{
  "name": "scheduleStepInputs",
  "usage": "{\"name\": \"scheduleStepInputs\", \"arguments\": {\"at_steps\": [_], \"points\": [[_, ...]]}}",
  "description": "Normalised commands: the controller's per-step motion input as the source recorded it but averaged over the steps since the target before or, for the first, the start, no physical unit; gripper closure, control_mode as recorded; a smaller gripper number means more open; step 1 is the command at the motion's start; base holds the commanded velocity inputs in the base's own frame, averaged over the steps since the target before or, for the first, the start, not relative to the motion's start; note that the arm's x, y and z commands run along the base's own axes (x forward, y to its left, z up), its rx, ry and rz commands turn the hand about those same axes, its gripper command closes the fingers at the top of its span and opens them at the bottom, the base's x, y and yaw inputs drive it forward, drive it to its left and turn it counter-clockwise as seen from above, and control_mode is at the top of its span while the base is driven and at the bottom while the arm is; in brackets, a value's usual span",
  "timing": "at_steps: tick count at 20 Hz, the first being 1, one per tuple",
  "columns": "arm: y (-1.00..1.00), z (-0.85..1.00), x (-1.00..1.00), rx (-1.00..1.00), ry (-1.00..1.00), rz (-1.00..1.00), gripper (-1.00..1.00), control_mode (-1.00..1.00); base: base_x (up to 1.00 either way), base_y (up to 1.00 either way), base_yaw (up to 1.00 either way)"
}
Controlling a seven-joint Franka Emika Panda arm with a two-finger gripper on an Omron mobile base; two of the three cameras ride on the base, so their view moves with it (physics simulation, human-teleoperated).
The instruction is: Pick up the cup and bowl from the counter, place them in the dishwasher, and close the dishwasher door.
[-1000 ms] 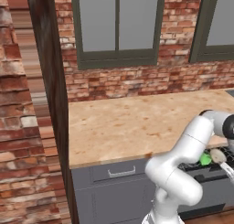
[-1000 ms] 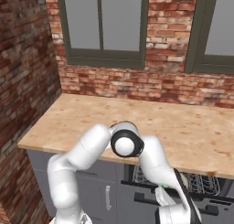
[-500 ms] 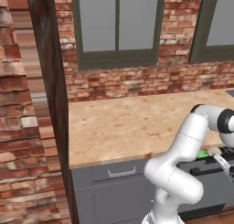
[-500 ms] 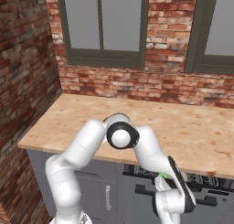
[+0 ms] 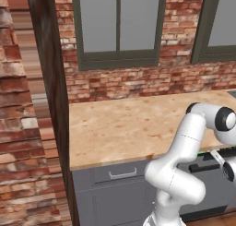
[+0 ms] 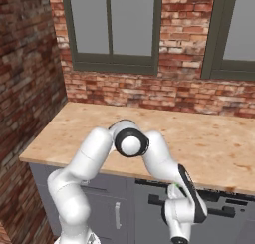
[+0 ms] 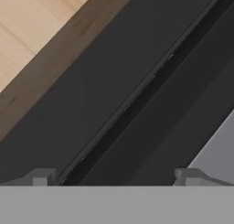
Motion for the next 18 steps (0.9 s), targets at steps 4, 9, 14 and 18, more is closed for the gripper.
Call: {"name": "scheduleStepInputs", "arguments": {"at_steps": [4, 9, 14, 18], "points": [[0.02, -0.26, 0.62, -0.09, -0.08, -0.04, -1.0, -1.0, 0.0, 0.0, 0.0], [0.0, -0.24, 0.69, -0.12, -0.09, -0.04, -1.0, -1.0, 0.0, 0.0, 0.0], [0.01, -0.31, 0.8, -0.18, -0.11, -0.04, -1.0, -1.0, 0.0, 0.0, 0.0], [0.09, -0.54, 0.8, -0.38, -0.2, -0.02, -1.0, -1.0, 0.0, 0.0, 0.0]]}}
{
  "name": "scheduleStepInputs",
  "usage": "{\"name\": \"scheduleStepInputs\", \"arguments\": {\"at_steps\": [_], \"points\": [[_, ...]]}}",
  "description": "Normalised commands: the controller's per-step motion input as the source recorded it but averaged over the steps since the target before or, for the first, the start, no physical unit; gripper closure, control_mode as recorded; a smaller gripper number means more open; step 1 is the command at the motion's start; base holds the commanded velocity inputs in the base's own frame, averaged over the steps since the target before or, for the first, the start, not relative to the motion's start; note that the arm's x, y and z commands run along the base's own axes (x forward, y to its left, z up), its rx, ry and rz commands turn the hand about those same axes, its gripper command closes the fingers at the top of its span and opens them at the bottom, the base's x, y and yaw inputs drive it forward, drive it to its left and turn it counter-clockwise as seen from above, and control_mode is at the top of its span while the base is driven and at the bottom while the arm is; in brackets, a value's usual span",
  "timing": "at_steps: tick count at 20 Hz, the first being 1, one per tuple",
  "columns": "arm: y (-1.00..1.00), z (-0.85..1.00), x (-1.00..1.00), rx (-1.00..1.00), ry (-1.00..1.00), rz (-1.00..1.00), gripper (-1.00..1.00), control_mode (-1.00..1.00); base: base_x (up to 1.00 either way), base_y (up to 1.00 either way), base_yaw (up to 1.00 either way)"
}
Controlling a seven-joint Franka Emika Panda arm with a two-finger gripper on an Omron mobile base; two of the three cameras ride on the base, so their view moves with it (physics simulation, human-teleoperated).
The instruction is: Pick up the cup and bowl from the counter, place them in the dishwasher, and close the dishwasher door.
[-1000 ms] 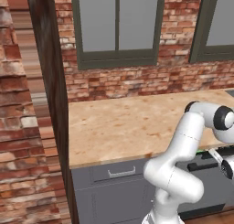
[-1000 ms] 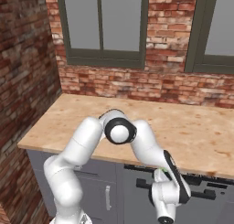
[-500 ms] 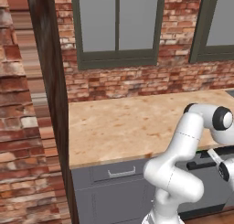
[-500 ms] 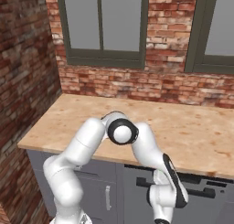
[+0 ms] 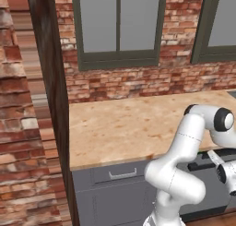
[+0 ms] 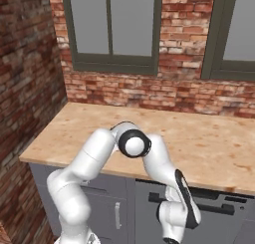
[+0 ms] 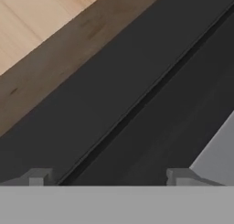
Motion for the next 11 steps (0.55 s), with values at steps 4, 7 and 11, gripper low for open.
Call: {"name": "scheduleStepInputs", "arguments": {"at_steps": [4, 7, 11], "points": [[0.2, -0.73, 0.89, -0.57, -0.27, 0.0, -1.0, -1.0, 0.0, 0.0, 0.0], [0.39, -0.87, 0.93, -0.73, -0.33, 0.0, -1.0, -1.0, 0.0, 0.0, 0.0], [0.43, -0.96, 0.88, -0.79, -0.36, 0.0, -1.0, -1.0, 0.0, 0.0, 0.0]]}}
